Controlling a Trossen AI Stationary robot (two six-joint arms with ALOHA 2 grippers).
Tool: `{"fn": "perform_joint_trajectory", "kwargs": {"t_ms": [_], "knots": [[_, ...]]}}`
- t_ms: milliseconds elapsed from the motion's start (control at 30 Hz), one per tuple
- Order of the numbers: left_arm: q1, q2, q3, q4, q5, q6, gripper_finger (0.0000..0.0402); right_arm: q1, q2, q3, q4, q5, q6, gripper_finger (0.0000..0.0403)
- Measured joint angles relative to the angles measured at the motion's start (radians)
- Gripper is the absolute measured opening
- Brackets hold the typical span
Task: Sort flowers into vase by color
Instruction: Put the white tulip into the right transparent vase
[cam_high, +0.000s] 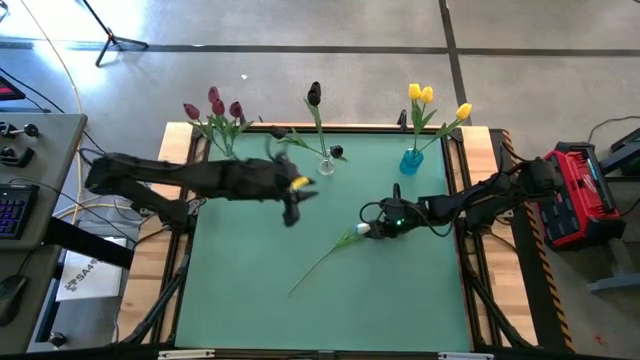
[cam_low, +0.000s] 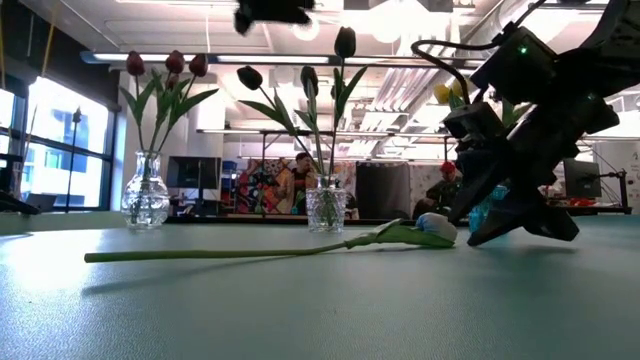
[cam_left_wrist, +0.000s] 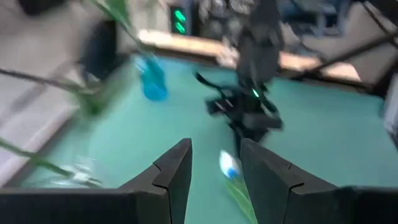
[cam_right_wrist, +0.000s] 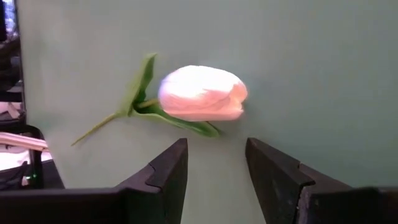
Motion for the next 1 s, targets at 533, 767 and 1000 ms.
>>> {"fn": "perform_joint_trajectory", "kwargs": {"t_ms": [533,767,1000], "knots": [[-0.015,0.392,0.000,0.115,0.286,-0.131,0.0127,-0.002,-0.111,-0.001,0.413,0.027,-0.049,0.0155],[-0.015,0.545,0.000,0.211,0.292,-0.242,0.0127,-0.002,-0.289,0.000,0.134,0.070,-0.074,0.0155],[-0.023,0.619,0.000,0.209,0.297,-0.350,0.0127,0.032,-0.411,0.000,-0.151,0.133,-0.083,0.0156]]}}
